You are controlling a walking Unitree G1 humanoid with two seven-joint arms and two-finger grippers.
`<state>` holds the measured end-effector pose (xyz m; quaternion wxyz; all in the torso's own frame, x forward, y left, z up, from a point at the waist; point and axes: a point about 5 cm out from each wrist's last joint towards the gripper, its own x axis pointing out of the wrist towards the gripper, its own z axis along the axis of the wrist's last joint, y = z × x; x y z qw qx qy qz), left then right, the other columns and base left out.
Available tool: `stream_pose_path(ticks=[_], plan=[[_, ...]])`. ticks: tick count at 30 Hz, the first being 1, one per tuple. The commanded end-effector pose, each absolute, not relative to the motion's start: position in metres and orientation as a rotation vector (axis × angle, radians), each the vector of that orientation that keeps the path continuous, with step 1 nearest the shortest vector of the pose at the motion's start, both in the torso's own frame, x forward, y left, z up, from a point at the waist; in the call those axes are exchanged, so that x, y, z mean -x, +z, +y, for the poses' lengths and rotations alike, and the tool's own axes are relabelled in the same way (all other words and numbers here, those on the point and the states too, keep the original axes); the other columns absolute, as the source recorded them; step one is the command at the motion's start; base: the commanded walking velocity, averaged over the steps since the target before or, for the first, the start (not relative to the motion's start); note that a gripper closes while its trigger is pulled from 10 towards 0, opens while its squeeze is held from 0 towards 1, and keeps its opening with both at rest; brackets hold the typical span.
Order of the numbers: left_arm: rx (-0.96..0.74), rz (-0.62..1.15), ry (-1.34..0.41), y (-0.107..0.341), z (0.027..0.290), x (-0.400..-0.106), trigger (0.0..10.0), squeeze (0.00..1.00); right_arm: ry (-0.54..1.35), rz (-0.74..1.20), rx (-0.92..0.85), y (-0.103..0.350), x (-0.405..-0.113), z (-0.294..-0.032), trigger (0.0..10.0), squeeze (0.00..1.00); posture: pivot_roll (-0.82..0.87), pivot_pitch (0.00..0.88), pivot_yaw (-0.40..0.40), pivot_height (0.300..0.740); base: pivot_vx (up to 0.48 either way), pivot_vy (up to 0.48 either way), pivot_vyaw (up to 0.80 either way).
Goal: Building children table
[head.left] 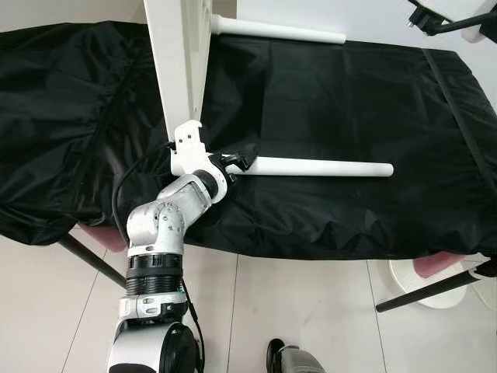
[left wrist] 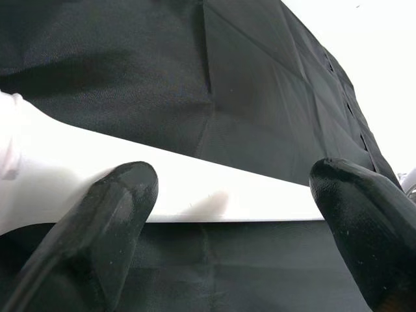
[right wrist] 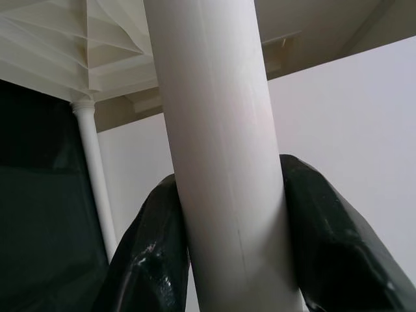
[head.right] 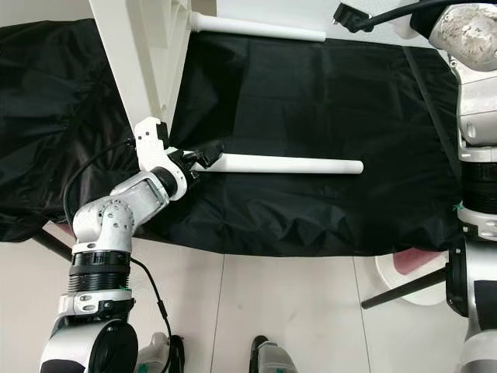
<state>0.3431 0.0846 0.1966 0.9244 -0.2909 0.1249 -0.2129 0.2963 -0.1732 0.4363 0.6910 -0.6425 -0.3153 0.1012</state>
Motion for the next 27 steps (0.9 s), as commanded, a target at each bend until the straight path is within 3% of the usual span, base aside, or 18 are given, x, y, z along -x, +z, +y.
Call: stream_pose_path(ticks=[1,13,19,23,27], plan=[[0.557,0.726,0.077,0.095,0.105,-0.317,10.0,0.00,0.203,-0.744,1.406,0.444,-0.292,-0.175,10.0,0.00,0.03,0.223,0.039,0.740,0.000,0.000,0.00],[0.573,0.784,0.157,0.078,0.123,-0.297,10.0,0.00,0.200,-0.742,1.411,0.444,-0.294,-0.175,10.0,0.00,0.04,0.218,0.040,0.740,0.000,0.000,0.00],[0.554,0.796,0.118,0.081,0.123,-0.286,10.0,0.00,0.198,-0.744,1.415,0.443,-0.296,-0.175,10.0,0.00,0.05,0.210,0.038,0.740,0.000,0.000,0.00],[0.529,0.781,0.002,0.083,0.122,-0.275,10.0,0.00,0.198,-0.751,1.416,0.442,-0.298,-0.174,10.0,0.00,0.05,0.201,0.031,0.740,0.000,0.000,0.00],[0.525,0.779,0.015,0.082,0.123,-0.276,10.0,0.00,0.198,-0.755,1.416,0.443,-0.299,-0.174,10.0,0.00,0.06,0.194,0.024,0.740,0.000,0.000,0.00]])
